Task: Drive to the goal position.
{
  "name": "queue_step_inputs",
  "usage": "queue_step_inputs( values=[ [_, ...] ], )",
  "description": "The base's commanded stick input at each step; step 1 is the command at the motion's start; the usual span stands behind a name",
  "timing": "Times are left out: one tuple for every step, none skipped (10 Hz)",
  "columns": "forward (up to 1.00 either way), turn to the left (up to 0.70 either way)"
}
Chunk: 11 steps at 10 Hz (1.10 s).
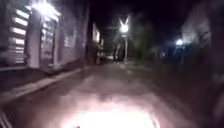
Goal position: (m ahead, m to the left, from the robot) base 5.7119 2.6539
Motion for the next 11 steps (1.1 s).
queue_step_inputs(
  values=[
    [1.0, 0.0],
    [1.0, 0.0],
    [1.0, 0.0],
    [1.0, 0.0],
    [1.0, 0.0],
    [1.0, 0.0],
    [1.0, 0.0],
    [1.0, 0.0],
    [1.0, 0.0],
    [1.0, -0.13],
    [1.0, -0.26]
  ],
)
